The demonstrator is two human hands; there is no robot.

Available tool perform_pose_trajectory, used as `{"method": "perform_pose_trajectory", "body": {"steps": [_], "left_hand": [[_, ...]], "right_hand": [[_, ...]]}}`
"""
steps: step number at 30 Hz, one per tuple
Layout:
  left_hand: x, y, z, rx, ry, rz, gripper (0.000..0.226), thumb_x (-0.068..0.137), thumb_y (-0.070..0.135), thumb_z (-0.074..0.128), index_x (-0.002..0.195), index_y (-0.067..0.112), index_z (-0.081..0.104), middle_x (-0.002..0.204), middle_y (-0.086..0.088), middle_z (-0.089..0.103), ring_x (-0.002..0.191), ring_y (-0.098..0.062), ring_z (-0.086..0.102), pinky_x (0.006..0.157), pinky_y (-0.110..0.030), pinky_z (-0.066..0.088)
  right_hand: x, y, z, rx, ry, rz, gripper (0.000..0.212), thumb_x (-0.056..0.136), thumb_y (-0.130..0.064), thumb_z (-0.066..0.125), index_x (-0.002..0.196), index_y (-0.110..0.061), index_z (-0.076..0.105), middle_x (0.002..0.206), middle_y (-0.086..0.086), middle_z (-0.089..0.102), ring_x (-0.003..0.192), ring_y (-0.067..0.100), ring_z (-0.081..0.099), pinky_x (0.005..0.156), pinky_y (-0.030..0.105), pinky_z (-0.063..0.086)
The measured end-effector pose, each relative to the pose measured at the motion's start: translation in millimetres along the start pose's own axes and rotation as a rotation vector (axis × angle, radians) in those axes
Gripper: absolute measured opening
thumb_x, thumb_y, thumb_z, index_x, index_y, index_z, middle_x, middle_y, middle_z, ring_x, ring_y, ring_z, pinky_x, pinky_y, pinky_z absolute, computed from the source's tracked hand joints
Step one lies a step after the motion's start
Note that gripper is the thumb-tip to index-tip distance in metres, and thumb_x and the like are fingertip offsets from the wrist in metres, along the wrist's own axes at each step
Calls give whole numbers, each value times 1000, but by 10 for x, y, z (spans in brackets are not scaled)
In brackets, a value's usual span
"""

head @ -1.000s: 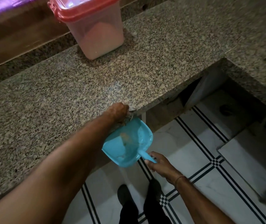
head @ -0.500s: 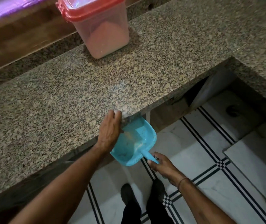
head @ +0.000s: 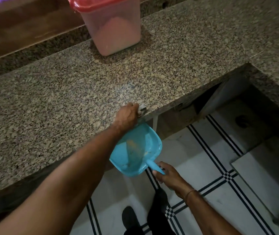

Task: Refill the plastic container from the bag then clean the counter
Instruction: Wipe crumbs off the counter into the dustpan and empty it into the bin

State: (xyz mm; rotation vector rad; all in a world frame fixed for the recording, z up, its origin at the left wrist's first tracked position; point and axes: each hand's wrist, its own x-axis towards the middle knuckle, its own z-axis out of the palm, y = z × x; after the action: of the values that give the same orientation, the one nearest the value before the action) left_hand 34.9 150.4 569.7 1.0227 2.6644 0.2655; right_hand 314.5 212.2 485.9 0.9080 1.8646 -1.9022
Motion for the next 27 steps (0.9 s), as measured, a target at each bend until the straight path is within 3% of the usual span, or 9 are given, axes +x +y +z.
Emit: {"method": "perform_pose_trajectory", "body": {"steps": [3,7,11,14,17,21,23,27], "left_hand": [[71,-11,-81,62,-92,8,16,107,28,50,98,15,49,106,-12,61,85,-23,57,72,-36,50],[-72,-111,-98,43,-36,42,21,107,29,48,110,8,53,106,-10,58,87,-22,52,72,-35,45],[-457,-200,18,97,23,189,22,107,28,48,126,16,51,118,-6,55,102,-19,48,78,-32,44],[-865,-197,197,209,-111,210,33,102,28,55,134,18,53,128,-7,55,115,-26,53,91,-39,47],[-1299,-391,324,140,-162,53,43,87,21,71,126,18,52,123,-8,55,114,-32,54,91,-44,44],[-1864,-822,351,-239,70,-249,18,90,21,65,98,22,48,103,-6,57,97,-34,60,82,-50,50],[-2235,-1159,361,-309,139,-395,10,96,26,57,100,19,50,102,-9,57,94,-37,60,79,-50,50],[-3196,-1831,460,-410,202,-664,24,105,29,48,117,10,57,114,-19,61,105,-43,61,82,-46,47]], "right_hand": [[-8,-31,74,-19,-8,0,15,97,-25,67,109,-17,66,89,1,62,76,11,59,68,25,51],[-60,-85,134,-10,-4,-20,15,97,-24,67,110,-17,67,91,2,61,77,10,59,68,21,51],[-134,-87,179,-17,0,-30,13,100,-20,65,112,-17,66,89,2,61,73,6,60,65,17,51],[-161,-95,275,-50,4,-22,14,100,-20,65,114,-16,66,87,2,62,71,6,60,65,17,52],[-201,-73,448,-124,-16,-39,13,99,-23,65,111,-19,67,83,0,63,71,8,59,67,22,52],[-245,-8,786,-239,-87,-82,11,99,-18,66,110,-15,67,80,-1,62,69,4,60,67,27,52],[-269,-2,1059,-321,-153,-85,14,99,-16,67,112,-14,67,82,0,64,69,4,61,66,26,53],[-336,23,1752,-480,-312,-99,19,99,-17,67,112,-4,64,81,6,62,70,11,59,65,27,49]]}}
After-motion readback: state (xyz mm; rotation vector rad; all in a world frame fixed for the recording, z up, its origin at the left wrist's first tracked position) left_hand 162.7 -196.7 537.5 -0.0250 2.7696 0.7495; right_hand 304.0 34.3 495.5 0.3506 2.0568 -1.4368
